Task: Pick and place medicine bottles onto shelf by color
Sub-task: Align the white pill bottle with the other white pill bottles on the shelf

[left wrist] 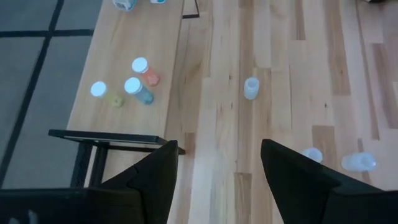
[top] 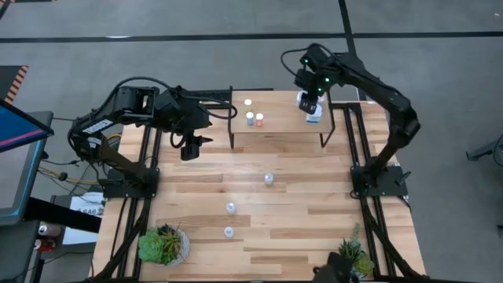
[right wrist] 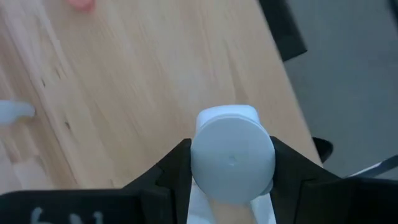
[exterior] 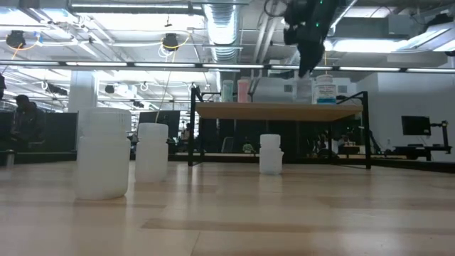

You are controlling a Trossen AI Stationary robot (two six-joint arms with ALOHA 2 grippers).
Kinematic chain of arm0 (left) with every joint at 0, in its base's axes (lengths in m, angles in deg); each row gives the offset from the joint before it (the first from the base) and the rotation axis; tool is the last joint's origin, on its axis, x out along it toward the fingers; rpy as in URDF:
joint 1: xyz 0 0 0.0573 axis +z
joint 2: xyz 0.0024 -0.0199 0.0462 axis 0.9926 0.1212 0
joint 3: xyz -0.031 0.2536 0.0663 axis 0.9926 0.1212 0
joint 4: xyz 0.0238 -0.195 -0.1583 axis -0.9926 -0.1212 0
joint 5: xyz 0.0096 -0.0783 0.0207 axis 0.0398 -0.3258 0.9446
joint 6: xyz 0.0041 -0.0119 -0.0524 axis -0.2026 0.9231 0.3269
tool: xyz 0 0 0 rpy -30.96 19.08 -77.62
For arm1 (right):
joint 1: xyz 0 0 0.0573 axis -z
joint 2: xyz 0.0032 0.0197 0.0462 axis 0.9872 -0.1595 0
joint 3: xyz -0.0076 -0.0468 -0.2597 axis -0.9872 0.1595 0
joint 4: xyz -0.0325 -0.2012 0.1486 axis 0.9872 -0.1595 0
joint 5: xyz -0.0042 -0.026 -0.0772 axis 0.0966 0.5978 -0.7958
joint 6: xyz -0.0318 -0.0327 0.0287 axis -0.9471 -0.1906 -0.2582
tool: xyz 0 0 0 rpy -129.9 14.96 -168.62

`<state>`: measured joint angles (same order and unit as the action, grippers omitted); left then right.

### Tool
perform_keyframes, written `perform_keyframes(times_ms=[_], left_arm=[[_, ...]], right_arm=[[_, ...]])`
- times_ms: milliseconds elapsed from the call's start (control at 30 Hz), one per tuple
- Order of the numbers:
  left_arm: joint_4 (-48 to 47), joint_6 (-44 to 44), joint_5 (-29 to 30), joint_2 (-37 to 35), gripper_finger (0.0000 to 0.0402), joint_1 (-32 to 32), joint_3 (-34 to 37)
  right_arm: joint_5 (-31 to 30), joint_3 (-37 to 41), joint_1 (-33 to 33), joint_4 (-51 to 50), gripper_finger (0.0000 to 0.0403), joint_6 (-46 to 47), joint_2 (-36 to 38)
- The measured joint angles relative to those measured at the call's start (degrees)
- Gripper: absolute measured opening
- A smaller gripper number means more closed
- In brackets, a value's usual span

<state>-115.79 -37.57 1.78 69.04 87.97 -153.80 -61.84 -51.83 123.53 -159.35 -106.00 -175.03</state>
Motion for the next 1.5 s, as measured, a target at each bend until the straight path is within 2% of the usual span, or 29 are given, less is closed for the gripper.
perform_keyframes(times_ms=[200, 467, 933, 1167, 1367, 1500], left_arm=[[0.00, 0.19, 0.00, 0.00, 0.0217, 0.00, 0.00], [-0.02, 0.19, 0.00, 0.02, 0.0217, 0.00, 0.00], [-0.02, 0.19, 0.00, 0.02, 0.0217, 0.00, 0.00], [-0.04, 0.59, 0.00, 0.02, 0.0217, 0.00, 0.00], [-0.04, 2.52, -0.02, 0.02, 0.0217, 0.00, 0.00], [-0.04, 2.97, 0.00, 0.02, 0.0217, 0.00, 0.00]], right_arm=[[0.38, 0.00, 0.25, 0.13, 0.0166, -2.14, -2.51], [0.38, 0.39, 0.62, -0.68, 0.0207, -4.18, -3.36], [-0.03, -0.06, 1.18, -0.94, 0.0249, -3.75, -3.34], [-0.03, -6.53, 1.43, -2.49, 0.0250, -4.19, -3.33], [0.23, -15.09, -0.40, -8.72, 0.0250, -0.88, -3.27], [5.70, -18.51, -3.91, -12.67, 0.0250, 3.49, -1.84]])
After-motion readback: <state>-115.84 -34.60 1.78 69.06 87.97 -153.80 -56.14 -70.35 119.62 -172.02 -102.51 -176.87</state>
